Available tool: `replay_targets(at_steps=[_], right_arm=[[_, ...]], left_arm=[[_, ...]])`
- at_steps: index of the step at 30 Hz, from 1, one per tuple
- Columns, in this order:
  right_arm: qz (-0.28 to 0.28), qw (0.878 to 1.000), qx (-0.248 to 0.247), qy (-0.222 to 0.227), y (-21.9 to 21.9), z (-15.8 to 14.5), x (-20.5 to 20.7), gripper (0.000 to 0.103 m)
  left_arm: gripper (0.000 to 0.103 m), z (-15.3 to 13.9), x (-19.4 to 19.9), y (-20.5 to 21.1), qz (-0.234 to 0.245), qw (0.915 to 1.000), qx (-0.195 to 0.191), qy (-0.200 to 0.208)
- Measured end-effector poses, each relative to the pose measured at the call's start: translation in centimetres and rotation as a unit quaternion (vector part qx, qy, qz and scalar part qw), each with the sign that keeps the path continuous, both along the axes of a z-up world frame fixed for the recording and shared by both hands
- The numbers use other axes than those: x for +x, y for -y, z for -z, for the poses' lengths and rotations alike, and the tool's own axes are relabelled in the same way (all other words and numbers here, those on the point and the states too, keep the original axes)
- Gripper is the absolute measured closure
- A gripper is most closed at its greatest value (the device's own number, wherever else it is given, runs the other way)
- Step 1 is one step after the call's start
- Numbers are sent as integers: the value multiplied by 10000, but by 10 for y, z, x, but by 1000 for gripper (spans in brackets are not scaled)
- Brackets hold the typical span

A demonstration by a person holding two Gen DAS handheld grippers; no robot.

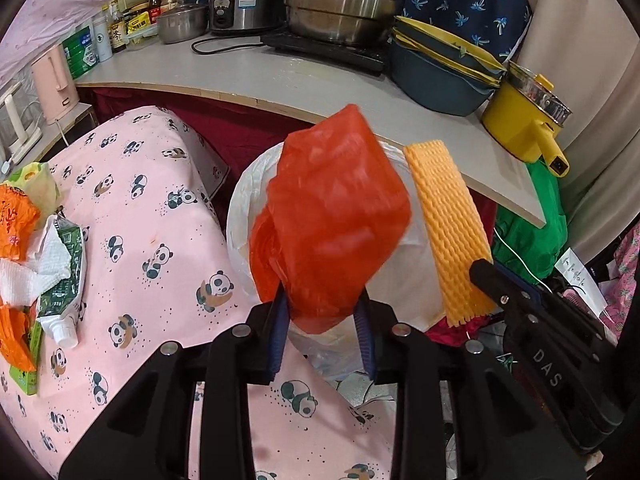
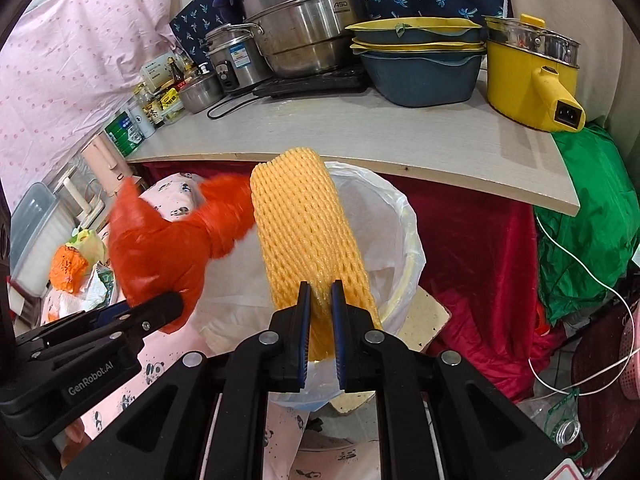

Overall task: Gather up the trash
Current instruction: 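Carry the red bag and foam net over the bin and release both, then move both tools back to the remaining trash on the table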

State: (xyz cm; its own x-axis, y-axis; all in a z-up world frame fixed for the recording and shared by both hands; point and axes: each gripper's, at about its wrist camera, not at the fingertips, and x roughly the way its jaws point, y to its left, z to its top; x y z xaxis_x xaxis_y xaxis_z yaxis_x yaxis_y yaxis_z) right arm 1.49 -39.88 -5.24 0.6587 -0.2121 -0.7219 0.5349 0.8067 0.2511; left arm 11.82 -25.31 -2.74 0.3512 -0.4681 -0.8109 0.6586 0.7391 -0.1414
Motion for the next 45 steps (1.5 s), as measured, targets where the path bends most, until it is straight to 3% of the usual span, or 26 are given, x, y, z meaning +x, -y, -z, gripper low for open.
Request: replay_targets(at_steps=[8, 11, 13, 17, 21, 36, 45], right_arm=[[-32, 10000, -43, -51, 3, 2, 16, 93], [-68, 9999, -60, -78, 2, 2, 24, 91], [-106, 9999, -72, -84, 0, 1, 28, 86], [-100, 9998, -141, -37, -3, -2, 32, 66], [-85, 9998, -161, 9, -6, -5, 33, 62], [-229, 9989, -362, 191, -30, -31, 33, 49], [-587, 9967, -474, 288, -69, -47, 43, 47]], left_arm=[[70, 5, 7, 3, -84, 10000, -11, 48], [61, 6, 11, 3, -147, 9999, -4, 58], [46, 5, 13, 0, -239, 9996, -14, 116], [39, 1, 17, -6, -363, 9991, -52, 197], [33, -3, 22, -14, -489, 9985, -82, 218], [32, -17, 31, -60, -968, 9948, -249, 209], [27, -24, 38, -114, -1483, 9881, -345, 206]])
